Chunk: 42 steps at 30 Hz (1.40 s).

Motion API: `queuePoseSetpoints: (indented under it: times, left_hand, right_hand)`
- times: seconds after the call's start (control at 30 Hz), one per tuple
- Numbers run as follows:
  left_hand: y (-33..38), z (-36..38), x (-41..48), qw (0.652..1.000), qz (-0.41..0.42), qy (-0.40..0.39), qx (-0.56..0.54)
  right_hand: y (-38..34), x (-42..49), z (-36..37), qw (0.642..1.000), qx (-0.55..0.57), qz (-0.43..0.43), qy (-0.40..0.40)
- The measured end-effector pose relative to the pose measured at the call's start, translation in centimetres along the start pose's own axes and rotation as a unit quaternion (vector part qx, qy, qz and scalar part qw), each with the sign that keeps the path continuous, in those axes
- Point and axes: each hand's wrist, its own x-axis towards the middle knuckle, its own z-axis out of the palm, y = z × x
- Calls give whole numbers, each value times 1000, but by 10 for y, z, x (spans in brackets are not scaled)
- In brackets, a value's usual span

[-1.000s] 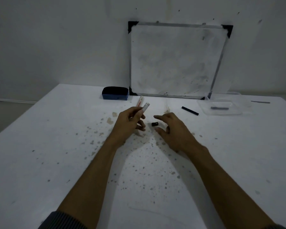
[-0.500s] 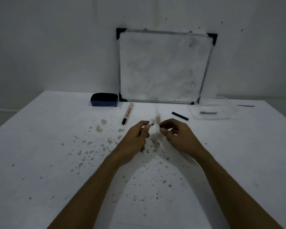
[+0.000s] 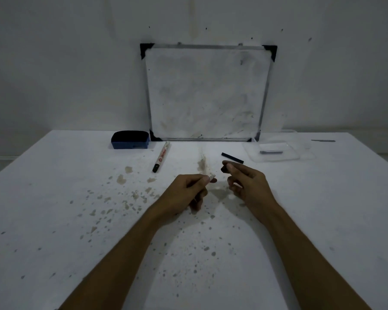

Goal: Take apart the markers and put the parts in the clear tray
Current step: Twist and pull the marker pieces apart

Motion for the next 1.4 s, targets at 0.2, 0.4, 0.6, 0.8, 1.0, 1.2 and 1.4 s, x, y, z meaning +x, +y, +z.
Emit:
queuePoseSetpoints:
  times: [0.2, 0.4, 0.6, 0.8, 1.0, 1.2, 1.4]
  left_hand:
    - [-7, 1, -2, 999, 51, -1, -17]
    - [-9, 0, -1, 999, 44, 5, -3]
    - [-10, -2, 0, 999, 34, -11, -24]
    - [-9, -17, 0, 994, 15, -74, -80]
    - [-9, -21, 2, 993, 6, -93, -78]
    - [-9, -21, 0, 995, 20, -85, -54]
    - [-8, -15, 0, 997, 22, -58, -45]
  right_hand:
    - [3, 4, 1, 998, -51, -8, -23]
    - [9, 6, 1, 994, -95, -46, -29]
    - [11, -1, 8, 983, -140, -115, -29]
    - [6, -5, 11, 987, -90, -105, -79]
    - [4, -10, 12, 982, -117, -117, -94]
    - [3, -12, 16, 981, -112, -121, -103]
    - [10, -14, 20, 985, -111, -114, -67]
